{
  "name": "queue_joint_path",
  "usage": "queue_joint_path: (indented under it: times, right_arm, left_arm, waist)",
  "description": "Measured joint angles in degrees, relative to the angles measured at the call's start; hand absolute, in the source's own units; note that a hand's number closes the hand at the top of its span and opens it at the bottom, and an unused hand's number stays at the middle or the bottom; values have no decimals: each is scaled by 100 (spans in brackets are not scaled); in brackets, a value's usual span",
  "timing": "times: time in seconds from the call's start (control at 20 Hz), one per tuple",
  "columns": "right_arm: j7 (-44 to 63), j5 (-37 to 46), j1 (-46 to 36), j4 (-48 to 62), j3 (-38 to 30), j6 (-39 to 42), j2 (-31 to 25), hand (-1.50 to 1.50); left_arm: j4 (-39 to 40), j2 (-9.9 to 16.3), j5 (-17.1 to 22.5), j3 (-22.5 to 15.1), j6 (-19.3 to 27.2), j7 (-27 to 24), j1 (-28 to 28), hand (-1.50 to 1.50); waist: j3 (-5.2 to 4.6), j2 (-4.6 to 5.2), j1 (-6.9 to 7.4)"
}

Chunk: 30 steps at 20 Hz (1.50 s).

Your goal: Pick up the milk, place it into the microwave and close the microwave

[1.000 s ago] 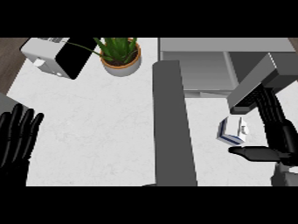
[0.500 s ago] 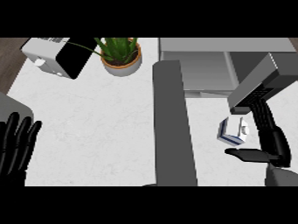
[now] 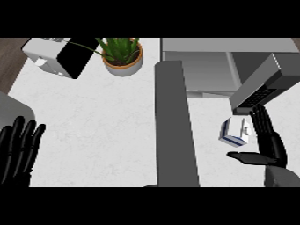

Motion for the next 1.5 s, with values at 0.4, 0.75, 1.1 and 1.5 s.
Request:
queue_joint_path:
  times: [0.4,0.75,1.1,1.5]
  right_arm:
    - [-727,259,-692,1770,-133,-200,-229,-150]
    - [-1027,678,-772,1962,160,-448,-263,150]
    - [-1154,695,-801,1736,324,-288,-92,150]
    - [-1201,588,-233,958,584,-210,356,150]
  left_arm:
    - [-75,19,13,-11,-13,100,-72,-150]
    - [-115,50,159,72,-106,-3,83,-150]
    - [-120,26,139,62,-61,105,-10,-150]
    - [-148,33,180,129,-68,85,152,-150]
  waist:
    - [7,21,52]
    - [10,27,87]
    - [-1,15,48]
    - [-15,-30,-45]
